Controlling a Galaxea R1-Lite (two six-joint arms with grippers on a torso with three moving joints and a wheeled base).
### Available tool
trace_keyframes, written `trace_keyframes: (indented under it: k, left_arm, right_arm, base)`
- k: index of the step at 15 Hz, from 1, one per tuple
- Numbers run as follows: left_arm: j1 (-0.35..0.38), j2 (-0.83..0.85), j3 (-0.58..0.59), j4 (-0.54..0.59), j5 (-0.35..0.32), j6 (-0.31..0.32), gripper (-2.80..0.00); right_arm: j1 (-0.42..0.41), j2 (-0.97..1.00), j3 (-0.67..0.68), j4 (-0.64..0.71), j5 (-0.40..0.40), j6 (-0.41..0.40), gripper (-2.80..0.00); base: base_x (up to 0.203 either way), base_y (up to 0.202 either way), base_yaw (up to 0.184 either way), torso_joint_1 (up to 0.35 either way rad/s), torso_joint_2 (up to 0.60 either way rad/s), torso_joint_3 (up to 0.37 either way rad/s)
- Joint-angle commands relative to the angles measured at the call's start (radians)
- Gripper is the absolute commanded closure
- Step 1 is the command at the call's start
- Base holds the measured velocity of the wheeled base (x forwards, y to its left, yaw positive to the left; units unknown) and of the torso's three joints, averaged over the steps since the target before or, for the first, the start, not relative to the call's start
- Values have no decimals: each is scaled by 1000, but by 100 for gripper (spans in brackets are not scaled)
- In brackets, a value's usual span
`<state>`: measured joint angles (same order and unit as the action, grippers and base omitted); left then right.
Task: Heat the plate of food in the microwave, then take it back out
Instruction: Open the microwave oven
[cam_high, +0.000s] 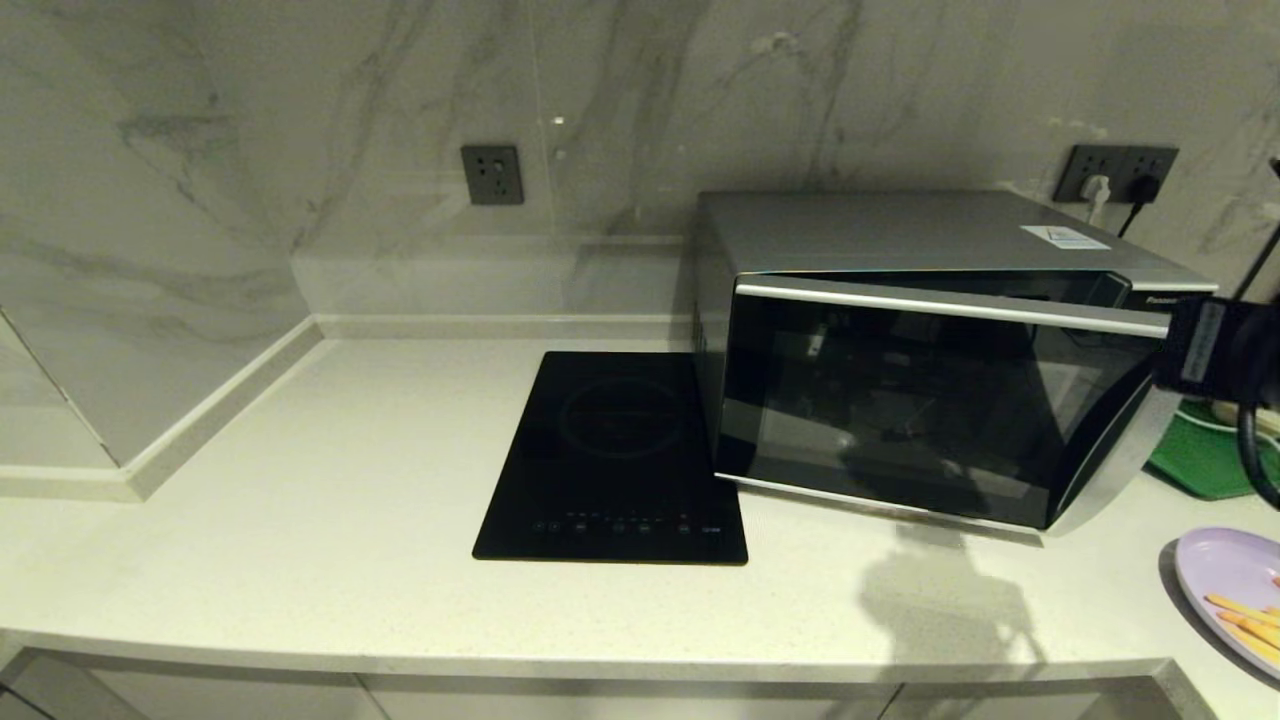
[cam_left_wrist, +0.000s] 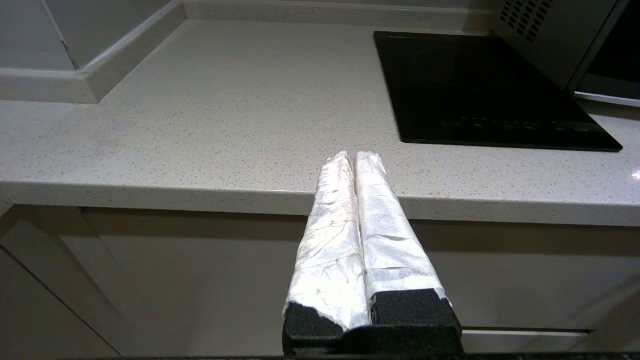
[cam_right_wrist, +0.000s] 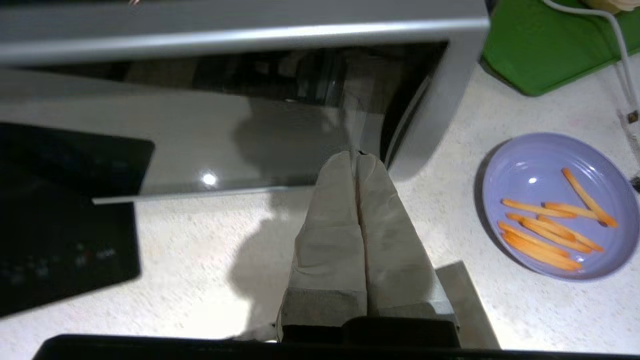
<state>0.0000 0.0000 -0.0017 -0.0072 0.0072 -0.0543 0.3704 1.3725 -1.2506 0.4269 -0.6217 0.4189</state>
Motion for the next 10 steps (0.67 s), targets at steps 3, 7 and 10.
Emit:
trace_keyframes:
  k: [3, 7, 10]
  left_arm:
    - [0, 0, 0, 1, 0, -1, 0]
    - [0, 0, 0, 0, 0, -1, 0]
    - [0, 0, 0, 0, 0, -1, 0]
  right_arm:
    - [-65, 149, -174, 5, 50, 8, 0]
    - [-147, 236, -311, 7, 142, 29, 0]
    - [-239, 257, -392, 67, 392, 127, 0]
  base:
    - [0, 0, 0, 0, 0, 0]
    - [0, 0, 0, 0, 0, 0]
    - [0, 0, 0, 0, 0, 0]
